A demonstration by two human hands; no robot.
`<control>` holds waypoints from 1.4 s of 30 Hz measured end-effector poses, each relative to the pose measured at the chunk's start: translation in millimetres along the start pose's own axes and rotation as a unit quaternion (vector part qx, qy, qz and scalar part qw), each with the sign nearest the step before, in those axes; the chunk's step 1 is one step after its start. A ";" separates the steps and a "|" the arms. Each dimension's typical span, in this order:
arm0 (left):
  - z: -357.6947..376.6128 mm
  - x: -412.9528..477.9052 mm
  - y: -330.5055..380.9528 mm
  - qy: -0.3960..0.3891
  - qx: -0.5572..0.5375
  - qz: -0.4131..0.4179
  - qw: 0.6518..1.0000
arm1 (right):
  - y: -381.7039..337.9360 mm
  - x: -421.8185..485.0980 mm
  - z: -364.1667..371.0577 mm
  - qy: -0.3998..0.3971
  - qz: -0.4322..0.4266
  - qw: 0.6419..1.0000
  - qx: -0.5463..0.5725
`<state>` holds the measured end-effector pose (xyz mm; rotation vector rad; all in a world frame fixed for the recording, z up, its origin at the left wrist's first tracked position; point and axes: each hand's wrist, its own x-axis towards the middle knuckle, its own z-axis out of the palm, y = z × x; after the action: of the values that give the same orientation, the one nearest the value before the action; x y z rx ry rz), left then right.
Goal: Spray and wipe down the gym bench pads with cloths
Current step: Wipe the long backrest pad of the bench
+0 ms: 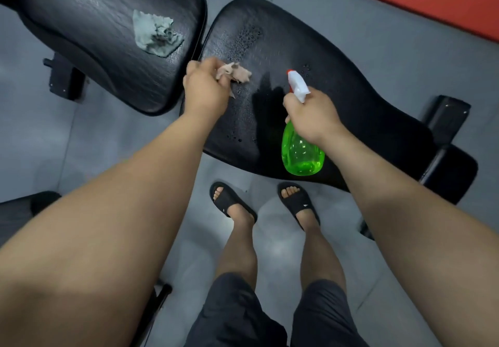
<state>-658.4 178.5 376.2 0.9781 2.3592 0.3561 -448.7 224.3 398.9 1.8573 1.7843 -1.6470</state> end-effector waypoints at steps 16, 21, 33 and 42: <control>-7.6 -95.6 -41.0 0.078 -0.270 -0.157 0.947 | 9.2 -33.1 5.6 0.056 -0.001 0.998 0.009; -9.2 -105.7 -49.8 0.076 -0.313 -0.159 0.933 | 7.8 -36.1 14.6 0.066 -0.012 0.997 -0.028; -38.0 -127.7 -94.2 0.093 -0.332 -0.209 0.915 | -3.8 -63.4 97.1 -0.021 -0.071 0.995 -0.071; -55.1 -154.0 -113.0 0.104 -0.354 -0.230 0.901 | 7.1 -93.3 117.5 -0.060 -0.058 0.995 -0.057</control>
<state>-665.3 -12.2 432.0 0.0375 2.2551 1.0643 -490.2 80.4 411.3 1.6007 1.9236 -1.6194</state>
